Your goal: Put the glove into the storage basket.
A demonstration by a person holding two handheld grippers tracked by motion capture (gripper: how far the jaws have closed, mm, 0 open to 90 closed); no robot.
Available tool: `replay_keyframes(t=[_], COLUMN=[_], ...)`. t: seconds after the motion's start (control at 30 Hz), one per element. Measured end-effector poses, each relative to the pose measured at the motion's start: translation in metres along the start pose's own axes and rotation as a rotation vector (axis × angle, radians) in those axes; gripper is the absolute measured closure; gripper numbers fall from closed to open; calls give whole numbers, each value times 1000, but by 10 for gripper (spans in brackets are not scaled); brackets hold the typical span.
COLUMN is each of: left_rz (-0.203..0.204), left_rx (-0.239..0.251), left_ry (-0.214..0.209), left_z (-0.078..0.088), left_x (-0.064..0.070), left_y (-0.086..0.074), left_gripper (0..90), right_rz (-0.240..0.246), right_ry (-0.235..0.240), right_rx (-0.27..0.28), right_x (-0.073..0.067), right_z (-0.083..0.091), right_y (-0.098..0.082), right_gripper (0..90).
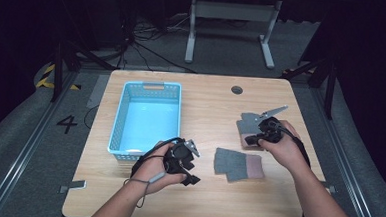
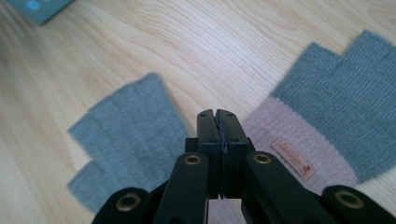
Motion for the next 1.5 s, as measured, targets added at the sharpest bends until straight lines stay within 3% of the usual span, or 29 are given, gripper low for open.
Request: replay_keyframes(t=[0.17,0.6,0.93,1.5], left_rz=[1,0,-1,-6], left_rx=[0,0,0,-5], left_ry=[2,4,3,4], left_z=[1,0,0,-2], left_x=[0,-1,-1,0], left_y=[1,1,1,1], left_gripper=[478,472,472,470], right_rz=[-21,-19,-26,-89], right_ry=[-1,1,-16,-60], right_rx=[-32,-76,-82,-92], right_x=[11,12,17,43], right_z=[-22,-45,-41,-22], right_y=[-2,-7,-13,-41], right_gripper=[900,900,900,900])
Point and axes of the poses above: each handheld gripper's, and its own axes: z roughly backward along the jaws, y roughly out of its top, x roughly to its right, the point moved 3 cm from there along -z, roughly forward along the jaws, and after that the axes turned 7 degrees about x, right-handed, at the moved point
